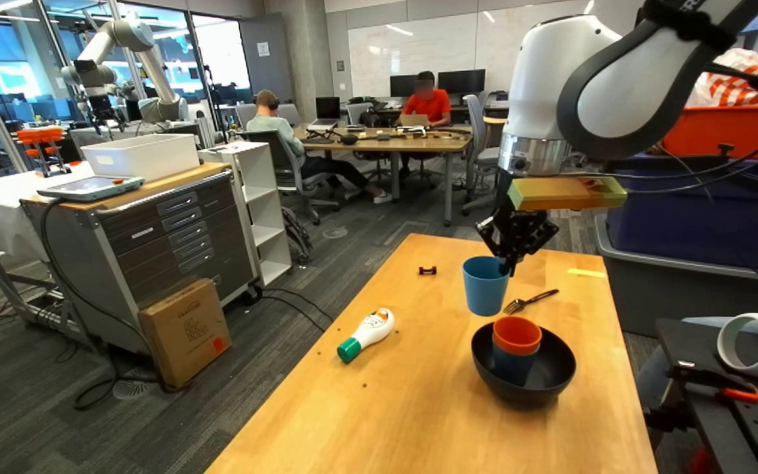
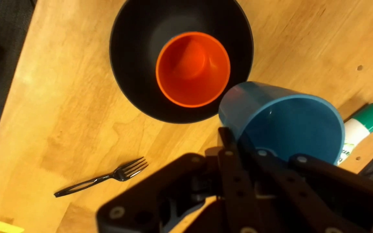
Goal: Stack up the cups inside the black bowl then put the fork inside the blue cup
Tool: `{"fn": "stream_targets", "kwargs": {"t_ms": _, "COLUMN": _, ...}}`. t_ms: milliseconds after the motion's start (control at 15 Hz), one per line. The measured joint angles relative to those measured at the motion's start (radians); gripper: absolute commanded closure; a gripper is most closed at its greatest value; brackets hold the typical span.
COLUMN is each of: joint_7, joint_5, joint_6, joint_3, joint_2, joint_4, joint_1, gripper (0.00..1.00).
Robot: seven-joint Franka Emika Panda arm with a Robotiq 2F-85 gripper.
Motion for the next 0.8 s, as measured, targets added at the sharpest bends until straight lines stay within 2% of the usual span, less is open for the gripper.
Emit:
{"fn": "stream_targets", "kwargs": {"t_ms": 333, "joint_7": -0.029, "joint_5": 0.0, "joint_6": 0.003, "joint_3": 0.032, "joint_2": -0.074, "joint_4": -0.077, "joint_1": -0.028, "gripper": 0.99}}
{"fn": "stream_targets", "kwargs": {"t_ms": 800, "joint_7": -0.038, "joint_5": 0.0, "joint_6": 0.033, "joint_3": 0.039, "joint_2": 0.004, "joint_4": -0.088, "joint_1": -0.062, "gripper": 0.99}}
